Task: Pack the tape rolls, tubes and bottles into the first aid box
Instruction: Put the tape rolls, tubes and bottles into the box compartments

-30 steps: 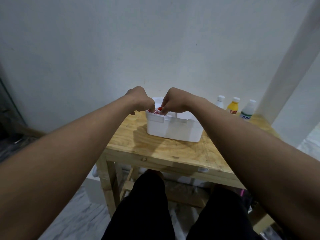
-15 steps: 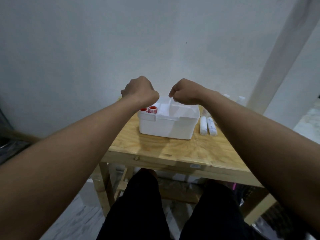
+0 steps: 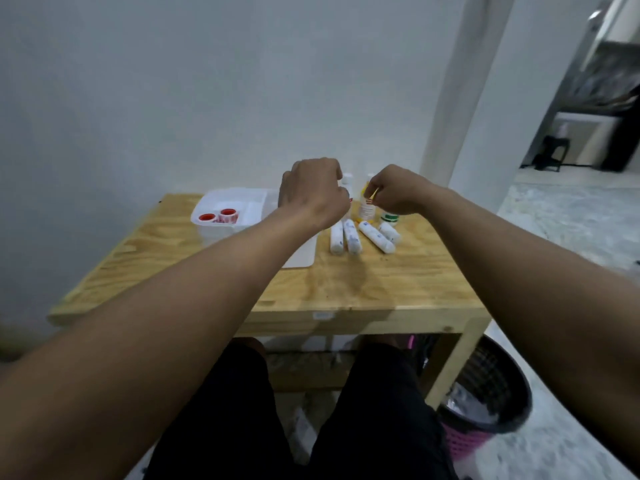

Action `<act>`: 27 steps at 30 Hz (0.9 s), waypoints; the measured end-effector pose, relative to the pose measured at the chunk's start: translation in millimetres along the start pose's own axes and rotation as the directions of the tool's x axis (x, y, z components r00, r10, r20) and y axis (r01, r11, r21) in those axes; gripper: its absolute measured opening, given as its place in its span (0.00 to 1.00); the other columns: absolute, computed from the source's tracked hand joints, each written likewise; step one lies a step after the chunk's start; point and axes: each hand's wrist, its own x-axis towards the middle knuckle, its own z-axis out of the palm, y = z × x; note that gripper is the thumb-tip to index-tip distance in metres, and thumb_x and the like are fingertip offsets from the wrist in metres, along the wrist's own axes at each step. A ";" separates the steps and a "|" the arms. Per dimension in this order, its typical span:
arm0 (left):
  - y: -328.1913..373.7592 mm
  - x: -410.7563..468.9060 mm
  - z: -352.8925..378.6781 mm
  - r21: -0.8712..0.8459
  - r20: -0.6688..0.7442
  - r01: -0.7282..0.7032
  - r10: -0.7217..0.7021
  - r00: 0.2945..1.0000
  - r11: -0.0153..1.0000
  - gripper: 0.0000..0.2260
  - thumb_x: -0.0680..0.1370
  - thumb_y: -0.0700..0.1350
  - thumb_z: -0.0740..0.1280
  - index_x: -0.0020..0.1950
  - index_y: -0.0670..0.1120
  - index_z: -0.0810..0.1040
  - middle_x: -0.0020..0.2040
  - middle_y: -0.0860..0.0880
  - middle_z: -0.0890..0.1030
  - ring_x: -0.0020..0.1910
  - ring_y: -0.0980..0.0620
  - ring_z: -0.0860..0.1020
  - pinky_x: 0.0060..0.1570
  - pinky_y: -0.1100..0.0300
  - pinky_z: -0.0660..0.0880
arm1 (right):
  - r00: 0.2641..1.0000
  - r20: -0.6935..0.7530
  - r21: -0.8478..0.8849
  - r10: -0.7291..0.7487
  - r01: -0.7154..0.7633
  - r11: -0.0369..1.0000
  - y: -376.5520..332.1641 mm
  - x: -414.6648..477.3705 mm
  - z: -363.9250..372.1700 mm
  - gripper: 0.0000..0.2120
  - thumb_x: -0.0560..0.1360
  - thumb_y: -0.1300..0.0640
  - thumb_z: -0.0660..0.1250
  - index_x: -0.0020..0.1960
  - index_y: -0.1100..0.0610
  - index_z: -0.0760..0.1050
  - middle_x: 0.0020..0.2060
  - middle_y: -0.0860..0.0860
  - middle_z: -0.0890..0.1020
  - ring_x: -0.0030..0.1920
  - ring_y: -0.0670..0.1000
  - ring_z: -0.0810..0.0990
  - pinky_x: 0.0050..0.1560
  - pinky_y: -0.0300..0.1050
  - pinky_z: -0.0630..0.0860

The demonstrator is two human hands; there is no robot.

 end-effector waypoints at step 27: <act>63.4 33.5 135.8 0.271 0.299 0.137 -0.218 0.929 0.953 0.12 0.76 0.52 0.72 0.48 0.47 0.72 0.45 0.49 0.75 0.53 0.45 0.79 0.47 0.54 0.68 | 0.972 0.174 0.237 0.159 -0.198 0.951 114.5 29.6 52.3 0.15 0.75 0.51 0.72 0.33 0.54 0.73 0.31 0.49 0.78 0.31 0.48 0.75 0.31 0.41 0.70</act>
